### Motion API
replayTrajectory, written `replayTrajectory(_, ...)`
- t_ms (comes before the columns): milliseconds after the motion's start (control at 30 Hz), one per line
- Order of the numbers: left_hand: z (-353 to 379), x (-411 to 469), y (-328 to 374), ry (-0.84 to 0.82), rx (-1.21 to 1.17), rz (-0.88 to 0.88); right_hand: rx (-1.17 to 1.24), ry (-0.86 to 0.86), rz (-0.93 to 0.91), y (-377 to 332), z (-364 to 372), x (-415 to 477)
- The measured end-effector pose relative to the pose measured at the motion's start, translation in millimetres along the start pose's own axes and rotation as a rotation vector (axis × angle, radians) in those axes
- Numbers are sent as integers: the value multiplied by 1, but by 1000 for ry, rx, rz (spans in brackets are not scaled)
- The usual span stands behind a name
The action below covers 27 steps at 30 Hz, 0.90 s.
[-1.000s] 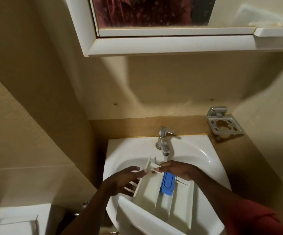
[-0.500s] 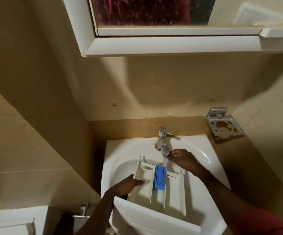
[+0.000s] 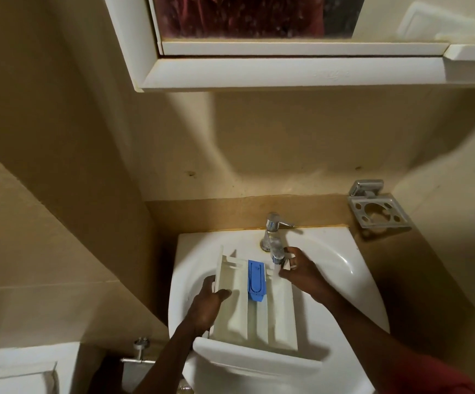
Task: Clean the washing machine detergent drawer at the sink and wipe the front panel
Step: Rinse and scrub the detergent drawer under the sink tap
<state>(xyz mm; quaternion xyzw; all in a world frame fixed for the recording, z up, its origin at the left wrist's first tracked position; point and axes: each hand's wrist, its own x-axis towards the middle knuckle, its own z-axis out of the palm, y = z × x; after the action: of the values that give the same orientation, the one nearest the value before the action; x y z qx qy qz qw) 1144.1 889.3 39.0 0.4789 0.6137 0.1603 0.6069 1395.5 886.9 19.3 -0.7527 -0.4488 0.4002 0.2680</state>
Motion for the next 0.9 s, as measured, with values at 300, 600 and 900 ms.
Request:
replayTrajectory(300,1,-7,4,64,72,84,86,40,47,12,10,-6)
replayTrajectory(600,4,-10,1,230,55,133,82,69,-5,13,11,-12)
replayTrajectory(900,20,-14,3,325,15,222,-185,-265,78,37,32,-41)
